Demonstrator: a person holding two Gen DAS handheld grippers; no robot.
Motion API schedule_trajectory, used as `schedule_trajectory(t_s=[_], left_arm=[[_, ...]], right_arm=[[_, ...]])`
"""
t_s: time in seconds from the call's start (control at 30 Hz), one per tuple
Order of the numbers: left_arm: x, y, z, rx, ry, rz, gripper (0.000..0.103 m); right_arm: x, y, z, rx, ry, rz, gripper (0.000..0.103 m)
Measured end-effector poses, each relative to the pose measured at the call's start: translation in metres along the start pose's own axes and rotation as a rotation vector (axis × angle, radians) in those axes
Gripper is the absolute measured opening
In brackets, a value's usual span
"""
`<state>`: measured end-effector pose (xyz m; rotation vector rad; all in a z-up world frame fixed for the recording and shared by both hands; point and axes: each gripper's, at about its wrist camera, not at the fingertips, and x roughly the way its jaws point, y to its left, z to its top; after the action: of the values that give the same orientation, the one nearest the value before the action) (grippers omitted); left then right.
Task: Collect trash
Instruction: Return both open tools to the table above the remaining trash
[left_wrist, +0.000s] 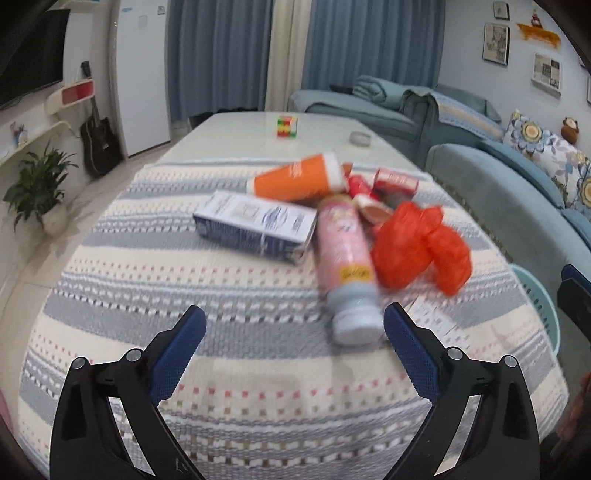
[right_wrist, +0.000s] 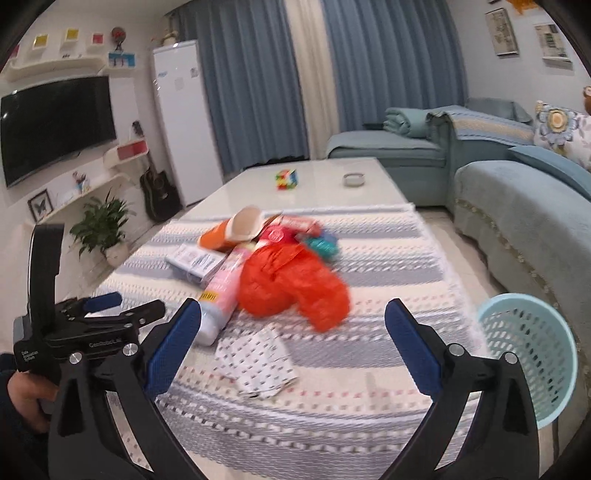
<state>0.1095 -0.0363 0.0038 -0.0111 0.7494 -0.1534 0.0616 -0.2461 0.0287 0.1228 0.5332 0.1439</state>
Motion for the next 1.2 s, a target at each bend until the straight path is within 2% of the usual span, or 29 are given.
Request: schedule_trajectory(t_s=[0.1,0.27,0.37,0.43,0.6,0.83,0.97,1.03,1.1,1.2], left_arm=[[0.01,0.001,-0.008,0.022,0.031,-0.001,0.094],[0.027,-0.004,-0.012,-0.01,0.073,-0.056,0.094],[0.034,-0.011,-0.012,-0.012,0.086,-0.071,0.094],[0.039,-0.017,-0.01,0.009,0.089,-0.065,0.094],[0.054,-0.027,-0.003,0.034,0.102,-0.069,0.094],[0.07,-0.039,0.012,0.081,0.114,-0.066,0.094],[0.078,-0.046,0.016,0.17,0.117,-0.032,0.094],[0.081,-0.046,0.018,0.183,0.114,-0.025,0.094],[0.084,-0.043,0.02,0.166,0.118,-0.024,0.094],[0.091,-0.032,0.024,0.085,0.134,-0.021,0.094]], right_arm=[[0.015,0.011,-0.011,-0.007,0.035,0.004,0.095],[0.032,0.023,-0.022,-0.041,0.091,0.048,0.095],[0.039,0.031,-0.03,-0.094,0.121,0.006,0.095],[0.043,0.036,-0.035,-0.142,0.138,-0.048,0.095],[0.055,0.034,-0.041,-0.149,0.184,-0.048,0.095],[0.066,0.03,-0.043,-0.131,0.225,-0.016,0.095],[0.071,0.029,-0.045,-0.127,0.256,0.009,0.095],[0.076,0.031,-0.046,-0.137,0.277,0.025,0.095],[0.085,0.036,-0.048,-0.159,0.319,0.034,0.095],[0.1,0.044,-0.054,-0.194,0.394,0.029,0.095]])
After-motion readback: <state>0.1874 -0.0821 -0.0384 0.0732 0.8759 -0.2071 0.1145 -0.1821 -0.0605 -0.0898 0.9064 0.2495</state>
